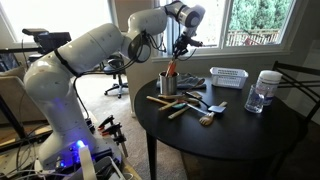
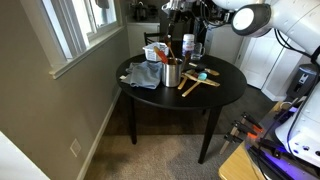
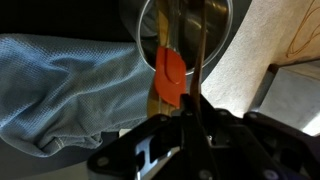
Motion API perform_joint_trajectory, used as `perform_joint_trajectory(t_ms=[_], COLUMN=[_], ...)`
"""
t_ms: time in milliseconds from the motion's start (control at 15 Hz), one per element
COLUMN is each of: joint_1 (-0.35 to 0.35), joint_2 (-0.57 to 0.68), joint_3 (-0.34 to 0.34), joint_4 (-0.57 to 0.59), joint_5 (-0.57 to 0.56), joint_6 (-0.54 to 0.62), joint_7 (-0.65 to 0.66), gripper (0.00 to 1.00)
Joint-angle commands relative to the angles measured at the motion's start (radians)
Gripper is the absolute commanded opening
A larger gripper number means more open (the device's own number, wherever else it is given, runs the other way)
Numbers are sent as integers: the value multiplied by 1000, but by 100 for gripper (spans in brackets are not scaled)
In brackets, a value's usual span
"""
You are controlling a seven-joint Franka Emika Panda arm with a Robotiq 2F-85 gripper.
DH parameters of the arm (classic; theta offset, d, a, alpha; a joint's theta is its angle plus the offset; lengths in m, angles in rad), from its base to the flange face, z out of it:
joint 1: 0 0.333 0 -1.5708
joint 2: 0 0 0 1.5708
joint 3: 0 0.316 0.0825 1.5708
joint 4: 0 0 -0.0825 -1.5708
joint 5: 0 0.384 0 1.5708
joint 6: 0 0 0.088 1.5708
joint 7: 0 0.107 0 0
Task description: Remove the orange spoon from the tin can
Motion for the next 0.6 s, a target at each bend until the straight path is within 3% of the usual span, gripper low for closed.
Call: perform_joint_trajectory(t_ms=[0,533], joint_1=[18,9], joint_2=[-85,-135], joint_3=[-21,-65], joint_4=[-11,-24], joint_5=[-56,-122], joint_6=[-69,-125], joint_7=[52,112], gripper=[7,7])
